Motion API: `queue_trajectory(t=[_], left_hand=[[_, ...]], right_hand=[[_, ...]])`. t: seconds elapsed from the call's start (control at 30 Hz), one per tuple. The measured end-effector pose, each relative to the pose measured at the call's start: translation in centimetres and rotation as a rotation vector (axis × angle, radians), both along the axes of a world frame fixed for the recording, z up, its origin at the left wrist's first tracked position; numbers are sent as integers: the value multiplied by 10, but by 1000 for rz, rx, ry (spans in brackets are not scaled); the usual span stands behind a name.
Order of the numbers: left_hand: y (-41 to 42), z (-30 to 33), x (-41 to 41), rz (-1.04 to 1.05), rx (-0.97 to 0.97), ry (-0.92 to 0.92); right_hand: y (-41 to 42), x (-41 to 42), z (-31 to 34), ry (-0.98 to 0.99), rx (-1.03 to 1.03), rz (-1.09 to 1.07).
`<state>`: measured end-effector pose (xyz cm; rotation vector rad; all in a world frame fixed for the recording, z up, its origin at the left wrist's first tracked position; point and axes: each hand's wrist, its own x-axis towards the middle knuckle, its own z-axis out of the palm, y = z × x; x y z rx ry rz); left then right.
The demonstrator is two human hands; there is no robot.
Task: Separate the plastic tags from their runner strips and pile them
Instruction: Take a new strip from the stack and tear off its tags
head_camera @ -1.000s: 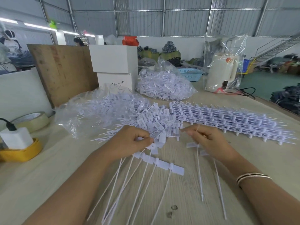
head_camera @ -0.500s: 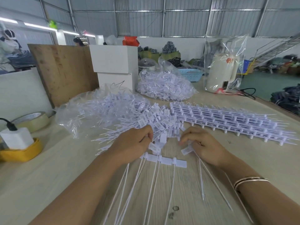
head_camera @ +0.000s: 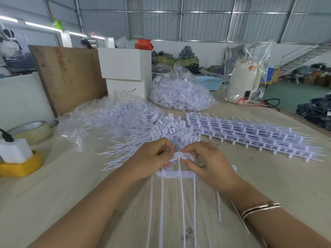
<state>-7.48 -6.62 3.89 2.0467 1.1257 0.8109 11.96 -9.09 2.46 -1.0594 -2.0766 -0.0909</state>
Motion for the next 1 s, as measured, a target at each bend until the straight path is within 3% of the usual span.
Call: queue_trajectory(t=[0.17,0.43,0.63,0.73,0.8,0.87,1.0], left_hand=[[8,-7,-5,54,189,148],[5,-5,-7,-81,135,190],[-2,2,-5,-115,112,213],[-2,4,-10,-123,129,239],[-1,6,-15,-88,163,199],[0,7,-16,-66,184,141],[-1,1,-13,-40,167,270]], right_hand=[[7,4,-2,-68,138,4],[9,7,-6,-164,25,84],[11,9,-3,44,-226,207],[11,19,3,337,-431,211],[14,35,8,423,-396,150],[16,47,8,301,-337,70],[22,43,-3,-37,-305,68]])
